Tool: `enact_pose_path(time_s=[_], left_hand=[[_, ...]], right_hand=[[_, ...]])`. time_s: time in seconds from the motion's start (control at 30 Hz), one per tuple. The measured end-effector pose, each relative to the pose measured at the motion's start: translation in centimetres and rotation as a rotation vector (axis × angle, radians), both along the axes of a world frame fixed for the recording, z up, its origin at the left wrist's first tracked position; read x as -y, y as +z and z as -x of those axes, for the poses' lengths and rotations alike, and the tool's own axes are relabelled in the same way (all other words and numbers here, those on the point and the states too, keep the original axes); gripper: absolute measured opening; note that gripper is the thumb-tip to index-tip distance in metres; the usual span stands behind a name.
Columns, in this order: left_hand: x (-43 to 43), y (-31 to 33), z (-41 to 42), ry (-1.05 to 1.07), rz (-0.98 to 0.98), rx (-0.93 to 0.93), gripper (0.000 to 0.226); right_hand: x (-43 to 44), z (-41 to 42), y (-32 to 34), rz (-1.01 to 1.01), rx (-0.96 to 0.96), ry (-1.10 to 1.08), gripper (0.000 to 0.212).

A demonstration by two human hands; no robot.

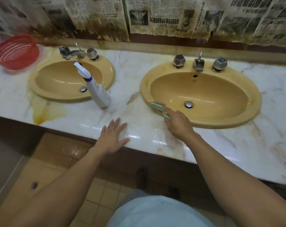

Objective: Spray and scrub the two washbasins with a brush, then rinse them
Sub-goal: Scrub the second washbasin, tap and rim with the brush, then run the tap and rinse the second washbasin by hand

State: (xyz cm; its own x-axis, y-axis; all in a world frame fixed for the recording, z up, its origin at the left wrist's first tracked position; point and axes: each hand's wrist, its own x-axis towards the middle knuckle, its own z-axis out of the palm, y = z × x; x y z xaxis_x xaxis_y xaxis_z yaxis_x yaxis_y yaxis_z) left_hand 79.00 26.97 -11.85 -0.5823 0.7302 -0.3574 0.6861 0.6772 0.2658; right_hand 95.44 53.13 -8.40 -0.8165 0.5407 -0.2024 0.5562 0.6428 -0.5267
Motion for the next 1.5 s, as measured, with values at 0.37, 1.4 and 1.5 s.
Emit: enact_pose_path(time_s=[0.37,1.4,1.5], left_hand=[[-0.1,-3.1,7.3,-0.19,-0.177,-0.161,0.067],[-18.1,0.5,5.0,-0.224,-0.648,-0.298,0.032],[-22.9,0.4,5.5,-0.359,-0.324,-0.15,0.048]], right_hand=[[3.5,11.7,-1.9,-0.031,0.062,0.055,0.049],[-19.9,0.8,3.6,-0.065,-0.176,-0.283,0.052],[-25.8,-0.6,3.8,-0.056,-0.121,-0.439,0.054]])
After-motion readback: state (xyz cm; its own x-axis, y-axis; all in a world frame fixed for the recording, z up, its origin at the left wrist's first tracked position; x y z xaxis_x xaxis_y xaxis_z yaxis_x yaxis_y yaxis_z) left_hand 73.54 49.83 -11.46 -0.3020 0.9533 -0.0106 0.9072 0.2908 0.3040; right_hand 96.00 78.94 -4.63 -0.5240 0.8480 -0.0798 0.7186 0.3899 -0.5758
